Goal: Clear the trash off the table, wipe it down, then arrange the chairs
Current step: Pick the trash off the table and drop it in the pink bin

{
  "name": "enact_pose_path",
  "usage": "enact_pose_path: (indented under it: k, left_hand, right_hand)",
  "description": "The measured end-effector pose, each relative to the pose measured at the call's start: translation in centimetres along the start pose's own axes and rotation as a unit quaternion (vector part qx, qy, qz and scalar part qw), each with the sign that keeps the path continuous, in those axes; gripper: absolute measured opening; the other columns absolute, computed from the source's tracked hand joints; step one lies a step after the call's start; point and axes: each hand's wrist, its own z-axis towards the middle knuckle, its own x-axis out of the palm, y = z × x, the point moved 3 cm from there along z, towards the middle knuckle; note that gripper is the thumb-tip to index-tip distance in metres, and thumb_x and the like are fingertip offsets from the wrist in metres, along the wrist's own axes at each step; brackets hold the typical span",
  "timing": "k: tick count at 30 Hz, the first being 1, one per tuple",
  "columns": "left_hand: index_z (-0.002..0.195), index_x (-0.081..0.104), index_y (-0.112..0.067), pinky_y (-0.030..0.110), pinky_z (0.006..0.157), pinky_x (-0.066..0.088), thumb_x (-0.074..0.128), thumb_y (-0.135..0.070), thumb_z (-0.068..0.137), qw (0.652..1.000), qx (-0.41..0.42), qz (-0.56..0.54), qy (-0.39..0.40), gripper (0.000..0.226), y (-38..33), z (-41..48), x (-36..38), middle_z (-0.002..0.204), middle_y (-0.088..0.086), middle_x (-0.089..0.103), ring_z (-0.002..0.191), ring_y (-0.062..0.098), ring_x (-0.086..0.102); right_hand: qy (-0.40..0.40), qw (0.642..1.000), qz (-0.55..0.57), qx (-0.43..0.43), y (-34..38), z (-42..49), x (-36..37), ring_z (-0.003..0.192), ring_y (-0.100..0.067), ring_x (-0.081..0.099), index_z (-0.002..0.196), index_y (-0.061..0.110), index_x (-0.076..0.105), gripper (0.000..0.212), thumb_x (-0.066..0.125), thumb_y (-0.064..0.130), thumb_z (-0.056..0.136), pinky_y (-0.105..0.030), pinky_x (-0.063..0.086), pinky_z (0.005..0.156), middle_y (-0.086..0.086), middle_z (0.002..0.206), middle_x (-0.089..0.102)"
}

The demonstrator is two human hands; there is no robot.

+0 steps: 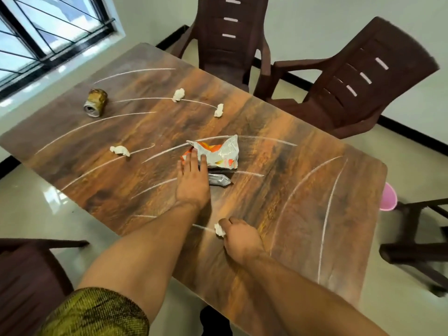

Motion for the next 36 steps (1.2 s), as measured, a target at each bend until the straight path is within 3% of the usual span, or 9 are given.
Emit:
enact_pose_path:
  k: [4,8,11,15,19,23,32,36]
  left_hand:
    - [0.16,0.007,-0.012,0.061,0.121,-0.003,0.045,-0.018,0.1,0.998,0.029,0.039,-0.027,0.071,-1.1,3.7,-0.6,0.169,0.014,-0.002,0.155,0.035,-0.004]
    - [0.146,0.046,-0.01,0.066,0.12,0.001,0.034,-0.012,0.103,0.99,0.057,0.127,0.013,0.045,-1.8,5.8,-0.8,0.163,0.017,0.026,0.154,0.038,0.007]
    - [0.134,0.058,-0.008,0.065,0.12,0.006,0.036,-0.012,0.102,0.984,0.062,0.168,0.013,0.039,-3.7,5.6,-1.2,0.152,0.018,0.044,0.152,0.04,0.017]
    - [0.131,0.053,-0.006,0.059,0.121,0.013,0.046,-0.011,0.096,0.986,0.084,0.146,-0.013,0.036,-9.1,3.8,-2.0,0.142,0.02,0.051,0.145,0.04,0.03]
    - [0.135,0.048,-0.003,0.054,0.119,0.023,0.034,-0.006,0.098,0.98,0.158,0.11,-0.054,0.04,-17.8,-0.6,-1.8,0.144,0.023,0.049,0.141,0.041,0.037]
    - [0.134,0.051,0.001,0.051,0.116,0.031,0.038,-0.006,0.097,0.976,0.198,0.059,-0.076,0.039,-27.2,-6.3,-0.8,0.144,0.022,0.049,0.138,0.039,0.042]
    - [0.134,0.05,-0.004,0.049,0.12,0.027,0.054,-0.007,0.093,0.968,0.242,0.043,-0.059,0.042,-48.4,-15.6,1.8,0.152,0.017,0.04,0.145,0.035,0.032]
    - [0.134,0.05,-0.004,0.046,0.118,0.029,0.051,-0.003,0.091,0.963,0.262,0.039,-0.049,0.043,-54.9,-17.3,3.0,0.151,0.017,0.041,0.143,0.035,0.034]
  right_hand:
    - [-0.039,0.998,0.03,0.029,-3.3,-1.3,-1.1,0.115,-0.032,0.054,0.128,0.02,0.052,0.033,0.047,0.022,0.096,-0.041,0.047,0.084,-0.007,0.123,0.058]
    - [-0.084,0.993,0.05,0.07,-6.7,-3.3,-2.2,0.112,-0.031,0.056,0.123,0.018,0.055,0.028,0.05,0.027,0.097,-0.04,0.046,0.082,-0.007,0.121,0.06]
    - [-0.126,0.983,0.068,0.112,-9.9,-5.9,-2.6,0.108,-0.031,0.057,0.124,0.018,0.054,0.028,0.05,0.026,0.097,-0.04,0.046,0.081,-0.007,0.119,0.061]
    - [-0.17,0.974,0.084,0.122,-14.2,-9.4,-3.1,0.108,-0.029,0.058,0.118,0.019,0.058,0.025,0.054,0.027,0.094,-0.039,0.046,0.08,-0.005,0.116,0.062]
    - [-0.223,0.962,0.092,0.124,-19.1,-14.0,-3.7,0.1,-0.028,0.061,0.119,0.023,0.064,0.028,0.057,0.028,0.092,-0.038,0.05,0.078,-0.002,0.11,0.065]
    - [-0.272,0.947,0.093,0.142,-24.7,-19.9,-4.0,0.099,-0.029,0.06,0.113,0.023,0.065,0.024,0.056,0.024,0.091,-0.04,0.051,0.071,-0.002,0.105,0.063]
    - [-0.307,0.926,0.094,0.197,-40.9,-33.7,-4.3,0.103,-0.025,0.058,0.118,0.021,0.065,0.026,0.053,0.022,0.095,-0.038,0.05,0.075,0.0,0.109,0.062]
    - [-0.308,0.916,0.095,0.238,-47.2,-36.6,-5.2,0.105,-0.025,0.057,0.12,0.019,0.064,0.026,0.052,0.023,0.096,-0.037,0.05,0.079,-0.001,0.112,0.062]
